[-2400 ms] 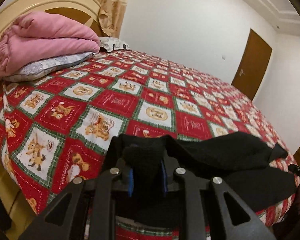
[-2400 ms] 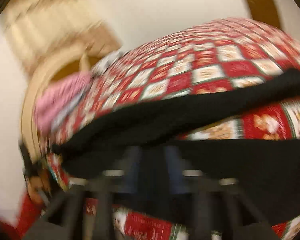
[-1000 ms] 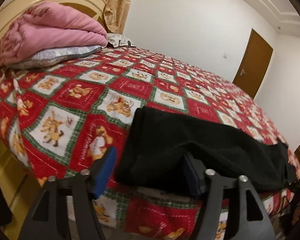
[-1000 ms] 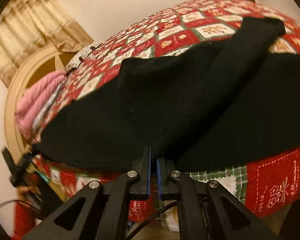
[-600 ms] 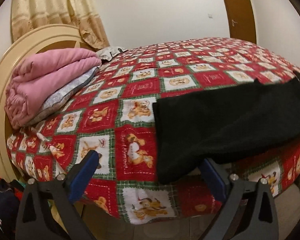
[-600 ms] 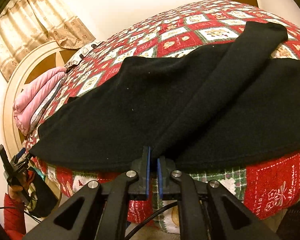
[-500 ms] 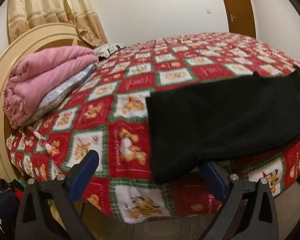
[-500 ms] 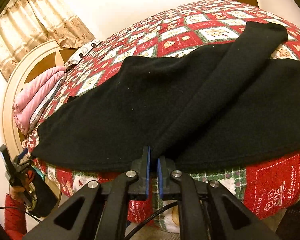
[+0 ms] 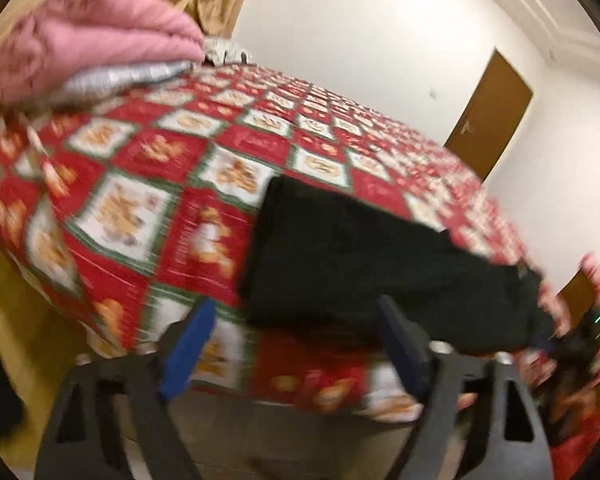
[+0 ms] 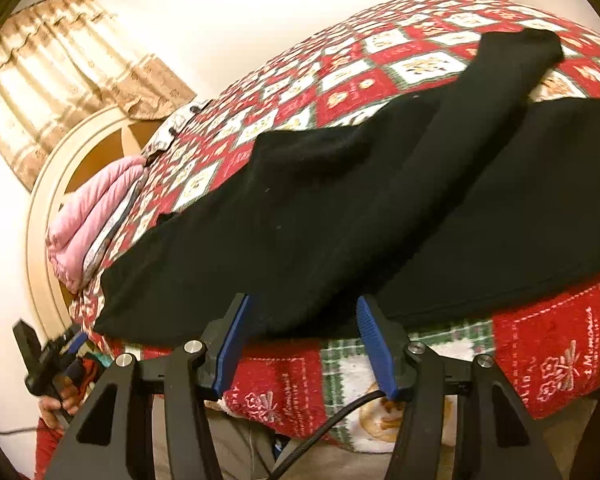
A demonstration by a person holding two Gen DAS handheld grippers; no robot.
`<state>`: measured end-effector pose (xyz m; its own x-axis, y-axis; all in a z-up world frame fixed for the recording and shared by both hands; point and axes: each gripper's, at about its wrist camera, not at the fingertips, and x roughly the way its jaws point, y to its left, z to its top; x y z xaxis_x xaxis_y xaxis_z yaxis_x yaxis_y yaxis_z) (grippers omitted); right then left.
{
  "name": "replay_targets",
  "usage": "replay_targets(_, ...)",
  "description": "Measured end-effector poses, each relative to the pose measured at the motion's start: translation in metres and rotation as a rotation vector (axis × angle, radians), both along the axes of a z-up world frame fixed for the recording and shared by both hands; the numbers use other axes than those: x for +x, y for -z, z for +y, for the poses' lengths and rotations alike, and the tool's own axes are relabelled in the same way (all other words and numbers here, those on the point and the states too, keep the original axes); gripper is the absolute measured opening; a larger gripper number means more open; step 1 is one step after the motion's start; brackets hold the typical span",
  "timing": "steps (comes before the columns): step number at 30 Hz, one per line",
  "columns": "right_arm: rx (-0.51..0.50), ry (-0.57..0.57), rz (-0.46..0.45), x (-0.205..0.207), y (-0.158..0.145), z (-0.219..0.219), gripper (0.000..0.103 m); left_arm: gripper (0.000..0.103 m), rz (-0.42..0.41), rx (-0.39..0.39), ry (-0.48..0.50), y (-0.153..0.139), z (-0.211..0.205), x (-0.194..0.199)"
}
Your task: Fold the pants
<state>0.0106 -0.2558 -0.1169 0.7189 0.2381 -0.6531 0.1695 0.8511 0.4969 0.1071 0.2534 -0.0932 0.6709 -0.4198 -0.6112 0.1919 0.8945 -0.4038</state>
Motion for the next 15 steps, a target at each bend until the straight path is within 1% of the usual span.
replay_targets(2,-0.022,-0.011,-0.013,-0.001,-0.003,0.003,0.056,0.077,0.045,-0.083,-0.011,0.005,-0.011,0.002)
replay_targets(4,-0.042,-0.014,-0.019,-0.002,-0.006,0.004,0.056,0.077,0.094,-0.133,-0.032,0.013,-0.019,0.005)
replay_targets(6,-0.043,-0.008,-0.023,-0.004,-0.007,0.001,0.056,0.072,0.140,-0.190,-0.062,0.021,-0.023,0.006)
replay_targets(8,-0.031,0.002,-0.026,-0.005,-0.007,-0.002,0.056,0.072,0.191,-0.249,-0.084,0.030,-0.026,0.006)
replay_targets(11,-0.007,0.010,-0.019,-0.005,-0.002,-0.006,0.056,0.072,0.211,-0.274,-0.142,0.037,-0.023,0.016)
replay_targets(13,-0.003,0.011,-0.019,-0.006,-0.001,-0.007,0.056,0.071,0.216,-0.333,-0.210,0.039,-0.013,0.024)
replay_targets(14,-0.006,0.011,-0.025,-0.007,-0.001,-0.006,0.056,0.060,0.210,-0.357,-0.226,0.038,-0.010,0.025)
replay_targets(15,-0.016,0.011,-0.034,-0.008,-0.003,-0.004,0.056,0.047,0.201,-0.367,-0.234,0.036,-0.008,0.028)
